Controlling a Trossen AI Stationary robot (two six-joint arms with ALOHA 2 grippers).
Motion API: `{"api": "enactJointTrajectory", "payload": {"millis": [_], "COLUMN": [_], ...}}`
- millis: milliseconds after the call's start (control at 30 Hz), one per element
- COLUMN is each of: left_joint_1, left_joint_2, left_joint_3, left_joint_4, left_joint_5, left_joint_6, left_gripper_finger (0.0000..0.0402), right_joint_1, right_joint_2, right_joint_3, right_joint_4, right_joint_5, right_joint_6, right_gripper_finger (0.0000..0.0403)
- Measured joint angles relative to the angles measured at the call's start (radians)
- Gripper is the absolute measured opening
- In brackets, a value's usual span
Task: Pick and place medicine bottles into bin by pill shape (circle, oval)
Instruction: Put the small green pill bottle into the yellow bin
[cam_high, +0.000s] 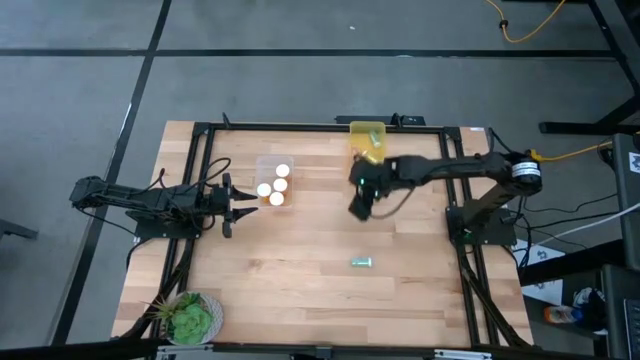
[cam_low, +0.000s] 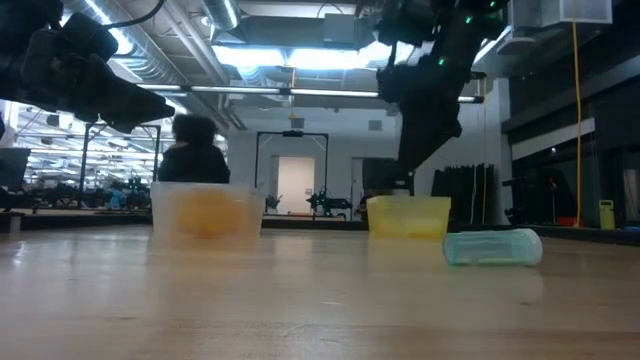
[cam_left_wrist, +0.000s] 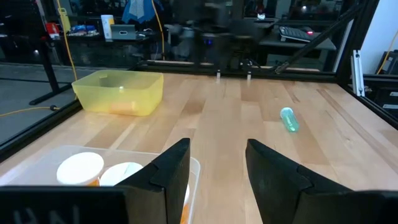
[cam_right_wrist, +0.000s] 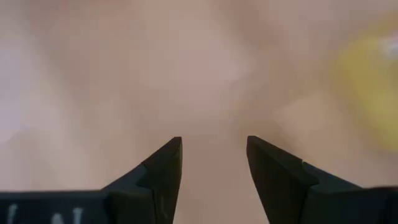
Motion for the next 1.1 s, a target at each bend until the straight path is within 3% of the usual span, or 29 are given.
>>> {"api": "enactJointTrajectory", "payload": {"millis": [133, 500, 933, 1100], "left_joint_1": [0.0, 0.0, 0.0, 0.0], "left_joint_2": [0.0, 0.0, 0.0, 0.0], "left_joint_3": [0.0, 0.0, 0.0, 0.0], "left_joint_4": [0.0, 0.0, 0.0, 0.0], "left_joint_5": [0.0, 0.0, 0.0, 0.0], "left_joint_6": [0.0, -0.001, -0.001, -0.001], "left_gripper_finger": [0.0149, 0.0149, 0.0149, 0.0149], "right_joint_1": [0.125, 0.386, 0.484, 0.484], "right_joint_2": [0.013, 0.14, 0.249, 0.311], "right_joint_3": [0.0, 0.0, 0.0, 0.003], "right_joint_4": [0.003, 0.007, 0.095, 0.085], "right_joint_5": [-0.114, -0.119, -0.113, -0.056], "right_joint_6": [0.034, 0.122, 0.136, 0.135], "right_gripper_finger": [0.018, 0.018, 0.018, 0.0179]}}
